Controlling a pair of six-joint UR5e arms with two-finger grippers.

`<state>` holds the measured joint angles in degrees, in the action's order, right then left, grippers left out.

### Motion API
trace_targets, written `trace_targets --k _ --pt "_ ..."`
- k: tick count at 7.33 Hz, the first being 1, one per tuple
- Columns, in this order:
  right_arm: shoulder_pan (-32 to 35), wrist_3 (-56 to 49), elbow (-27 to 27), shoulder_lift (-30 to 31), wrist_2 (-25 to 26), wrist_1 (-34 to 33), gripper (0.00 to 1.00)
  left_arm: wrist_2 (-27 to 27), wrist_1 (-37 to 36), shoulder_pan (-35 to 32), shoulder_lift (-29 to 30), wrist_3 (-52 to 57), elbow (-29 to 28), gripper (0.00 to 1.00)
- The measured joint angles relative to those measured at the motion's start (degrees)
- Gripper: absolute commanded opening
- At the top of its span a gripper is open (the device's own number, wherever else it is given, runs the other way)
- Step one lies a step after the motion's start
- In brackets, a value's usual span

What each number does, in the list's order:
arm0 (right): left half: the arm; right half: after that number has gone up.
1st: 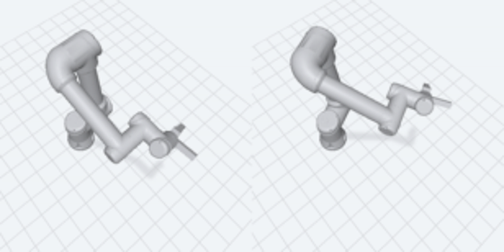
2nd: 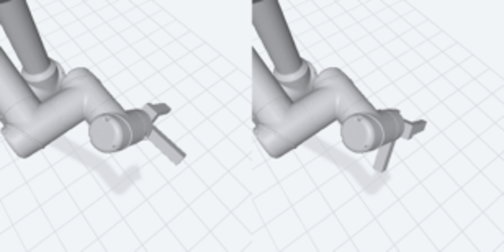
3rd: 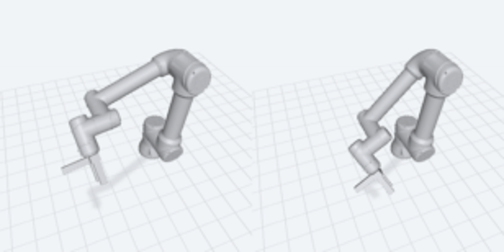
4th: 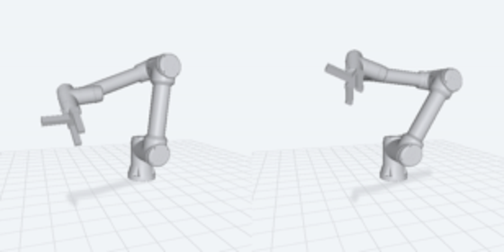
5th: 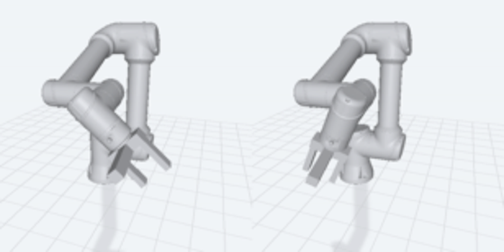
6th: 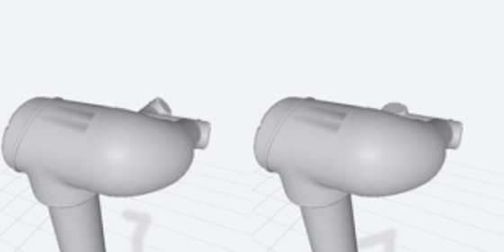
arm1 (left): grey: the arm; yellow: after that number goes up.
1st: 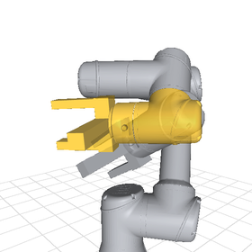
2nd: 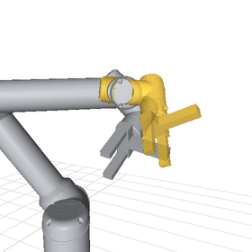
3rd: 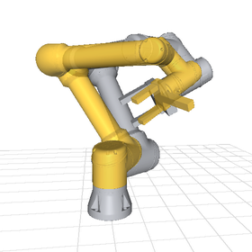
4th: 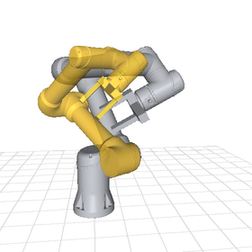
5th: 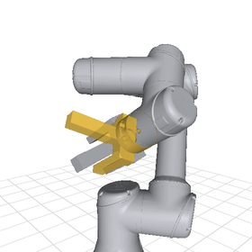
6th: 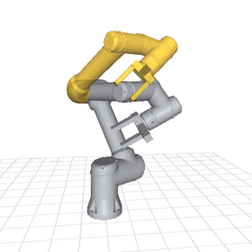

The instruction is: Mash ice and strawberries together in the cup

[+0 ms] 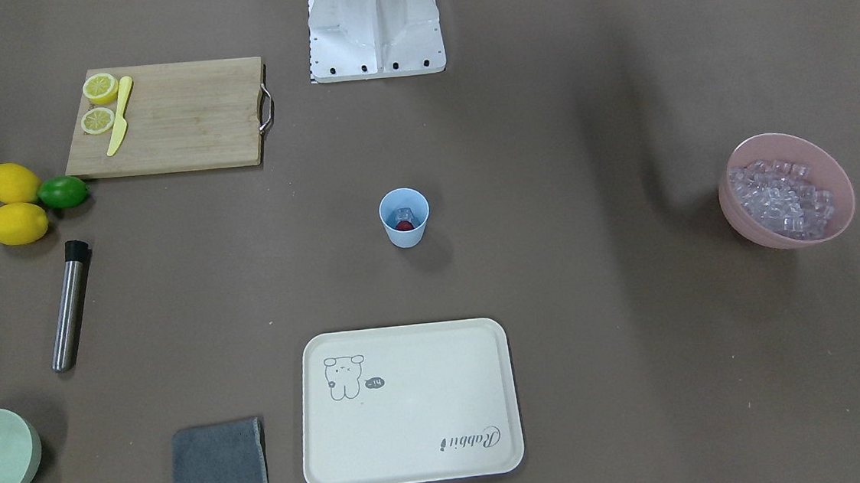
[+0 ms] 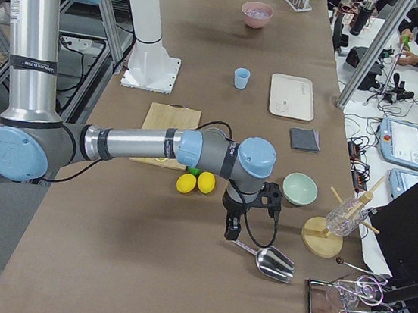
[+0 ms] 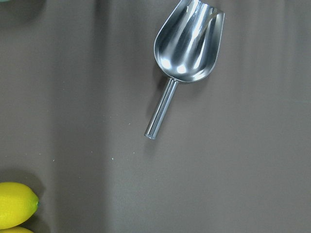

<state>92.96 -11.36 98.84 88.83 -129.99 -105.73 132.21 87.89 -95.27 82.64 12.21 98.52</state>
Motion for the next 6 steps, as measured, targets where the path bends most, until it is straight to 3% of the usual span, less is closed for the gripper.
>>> trace_targets --k 6 --pt "-0.35 0.67 1.14 0.98 -0.77 0.01 1.0 3.12 0.23 -0.35 0.47 -0.02 0.68 0.98"
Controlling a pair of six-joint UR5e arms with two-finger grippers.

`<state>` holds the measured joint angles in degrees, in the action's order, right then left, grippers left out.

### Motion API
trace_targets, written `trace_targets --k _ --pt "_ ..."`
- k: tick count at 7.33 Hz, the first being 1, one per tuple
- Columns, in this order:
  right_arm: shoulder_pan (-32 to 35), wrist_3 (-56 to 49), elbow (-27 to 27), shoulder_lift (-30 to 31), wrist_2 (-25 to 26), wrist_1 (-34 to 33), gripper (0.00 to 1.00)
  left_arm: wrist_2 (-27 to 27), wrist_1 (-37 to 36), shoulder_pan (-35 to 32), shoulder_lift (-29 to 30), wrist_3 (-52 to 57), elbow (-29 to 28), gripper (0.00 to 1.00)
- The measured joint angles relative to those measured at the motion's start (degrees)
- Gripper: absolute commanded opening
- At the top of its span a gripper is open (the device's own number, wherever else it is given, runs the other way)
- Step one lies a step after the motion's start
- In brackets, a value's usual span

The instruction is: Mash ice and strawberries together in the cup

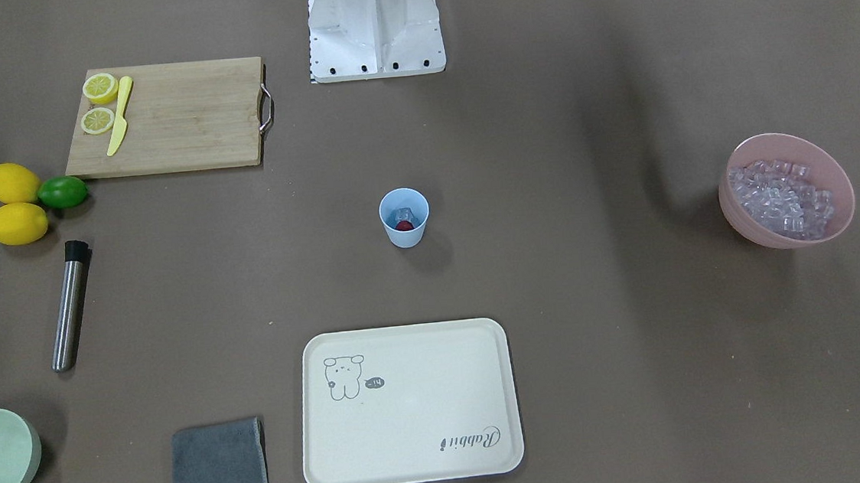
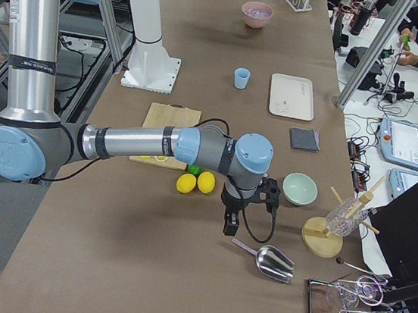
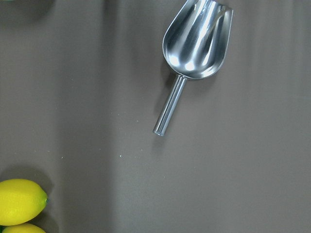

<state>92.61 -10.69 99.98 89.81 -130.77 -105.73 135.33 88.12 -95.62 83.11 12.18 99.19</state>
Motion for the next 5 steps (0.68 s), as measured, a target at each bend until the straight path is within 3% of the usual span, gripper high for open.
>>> trace_targets --k 5 --pt "-0.06 -1.02 -1.96 1.04 0.1 0.83 1.0 -0.01 -0.29 -0.17 -0.45 0.03 2.17 0.98"
